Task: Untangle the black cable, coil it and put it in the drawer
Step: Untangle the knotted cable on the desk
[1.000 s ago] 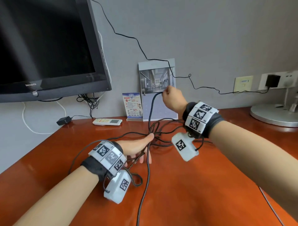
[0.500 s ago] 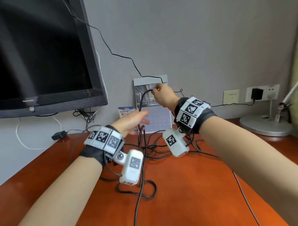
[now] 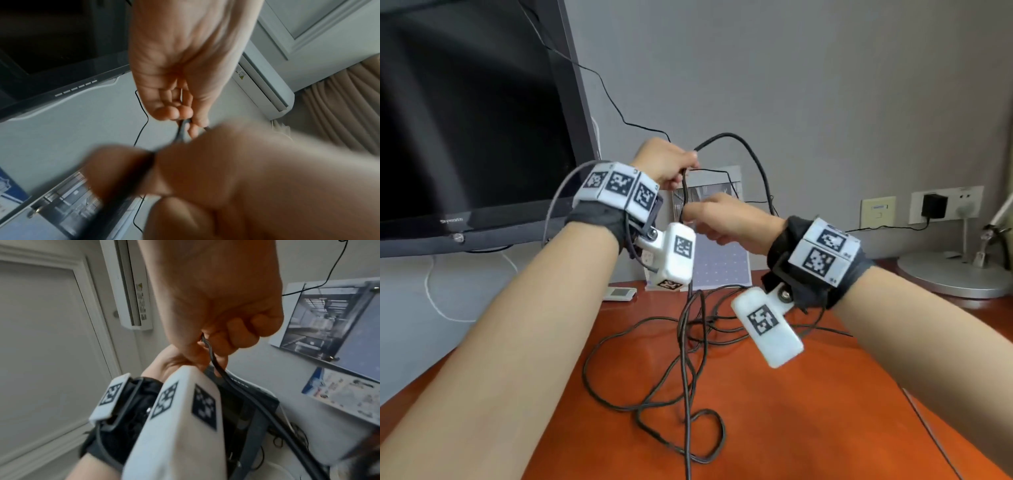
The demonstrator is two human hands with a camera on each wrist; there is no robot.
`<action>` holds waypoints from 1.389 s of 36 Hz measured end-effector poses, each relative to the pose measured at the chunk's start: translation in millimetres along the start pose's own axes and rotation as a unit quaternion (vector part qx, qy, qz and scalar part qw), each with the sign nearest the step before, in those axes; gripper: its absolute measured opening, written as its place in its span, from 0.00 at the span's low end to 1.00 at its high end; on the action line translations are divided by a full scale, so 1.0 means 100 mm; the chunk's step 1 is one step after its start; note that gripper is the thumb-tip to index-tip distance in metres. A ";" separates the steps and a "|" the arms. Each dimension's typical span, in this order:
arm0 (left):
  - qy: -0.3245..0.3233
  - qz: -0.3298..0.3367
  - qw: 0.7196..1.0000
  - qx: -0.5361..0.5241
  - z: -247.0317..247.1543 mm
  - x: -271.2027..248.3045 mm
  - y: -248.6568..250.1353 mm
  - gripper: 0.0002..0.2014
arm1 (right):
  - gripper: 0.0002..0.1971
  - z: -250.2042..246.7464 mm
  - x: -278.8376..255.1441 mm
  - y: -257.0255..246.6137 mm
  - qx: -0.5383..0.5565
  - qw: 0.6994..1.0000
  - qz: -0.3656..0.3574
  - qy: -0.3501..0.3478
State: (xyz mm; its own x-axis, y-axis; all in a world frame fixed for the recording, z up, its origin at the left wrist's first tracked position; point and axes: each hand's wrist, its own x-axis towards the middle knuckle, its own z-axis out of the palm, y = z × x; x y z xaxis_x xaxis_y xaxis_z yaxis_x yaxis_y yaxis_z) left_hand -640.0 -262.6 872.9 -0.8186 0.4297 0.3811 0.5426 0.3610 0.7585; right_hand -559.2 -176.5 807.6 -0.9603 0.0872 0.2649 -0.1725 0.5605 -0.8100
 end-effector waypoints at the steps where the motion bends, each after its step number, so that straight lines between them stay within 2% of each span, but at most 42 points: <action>1: 0.005 0.009 1.000 -0.011 0.01 0.02 0.01 0.08 | 0.13 -0.01 0.04 -0.01 0.019 1.000 0.006 0.002; 4: 0.040 0.000 0.998 -0.042 0.03 0.01 -0.01 0.09 | 0.14 -0.09 0.18 -0.03 0.045 0.997 0.035 0.052; 6: 0.026 -0.052 0.996 -0.071 0.04 -0.02 -0.08 0.13 | 0.13 -0.18 0.30 -0.03 0.089 0.990 0.046 0.103; 8: -0.061 -0.128 0.980 -0.141 0.07 -0.10 -0.18 0.21 | 0.13 -0.30 0.40 -0.04 0.155 0.976 0.047 0.143; 10: -0.167 -0.167 0.957 -0.167 0.09 -0.19 -0.26 0.24 | 0.13 -0.42 0.50 -0.08 0.206 0.963 0.046 0.168; 13: -0.273 -0.157 0.939 -0.140 0.12 -0.25 -0.34 0.20 | 0.15 -0.58 0.67 -0.12 0.259 0.945 0.053 0.190; 15: -0.278 -0.134 0.945 -0.112 0.14 -0.25 -0.36 0.13 | 0.16 -0.67 0.74 -0.12 0.284 0.935 0.060 0.205; 18: -0.216 -0.119 0.966 -0.078 0.15 -0.20 -0.35 0.08 | 0.16 -0.71 0.74 -0.05 0.279 0.931 0.074 0.222; 21: -0.182 -0.115 0.976 -0.033 0.15 -0.09 -0.30 0.07 | 0.16 -0.60 0.64 0.13 0.205 0.956 0.113 0.174; 23: -0.165 -0.110 0.980 -0.012 0.16 0.00 -0.26 0.07 | 0.13 -0.48 0.52 0.27 0.135 0.977 0.144 0.078; 26: -0.161 -0.102 0.981 -0.021 0.18 0.12 -0.17 0.08 | 0.09 -0.30 0.33 0.40 0.075 0.983 0.156 -0.066; 28: -0.183 -0.107 0.977 -0.023 0.21 0.19 -0.12 0.08 | 0.08 -0.19 0.26 0.43 0.084 0.979 0.150 -0.106; 30: -0.204 -0.111 0.972 -0.023 0.27 0.25 -0.07 0.08 | 0.09 -0.11 0.26 0.46 0.101 0.979 0.134 -0.113; 34: -0.188 -0.096 0.977 -0.034 0.37 0.36 -0.04 0.08 | 0.18 -0.04 0.35 0.49 0.095 0.987 0.109 -0.064; 37: -0.149 -0.086 0.984 -0.041 0.42 0.40 -0.08 0.05 | 0.16 -0.08 0.42 0.48 0.123 0.987 0.096 -0.026; 39: -0.144 -0.100 0.984 -0.041 0.40 0.40 -0.15 0.11 | 0.13 -0.14 0.49 0.47 0.152 0.984 0.094 0.004; 43: -0.189 -0.167 0.964 -0.081 0.28 0.32 -0.33 0.18 | 0.13 -0.26 0.67 0.47 0.200 0.970 0.112 0.076; 45: -0.212 -0.185 0.956 -0.084 0.25 0.22 -0.41 0.11 | 0.13 -0.33 0.75 0.48 0.233 0.959 0.115 0.114; 47: -0.267 -0.197 0.942 -0.053 0.25 0.12 -0.48 0.07 | 0.14 -0.41 0.83 0.49 0.283 0.941 0.110 0.152; 50: -0.358 -0.186 0.914 0.041 0.26 0.02 -0.52 0.10 | 0.16 -0.53 0.93 0.52 0.335 0.916 0.108 0.195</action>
State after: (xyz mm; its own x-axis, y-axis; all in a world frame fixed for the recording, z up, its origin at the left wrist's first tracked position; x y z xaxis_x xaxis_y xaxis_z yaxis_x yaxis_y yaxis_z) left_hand -664.9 -259.7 820.1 -0.6324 0.6852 -0.3613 0.2878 0.6409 0.7116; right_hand -646.2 -96.0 818.0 -0.8588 0.4977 0.1215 -0.2088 -0.1235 -0.9701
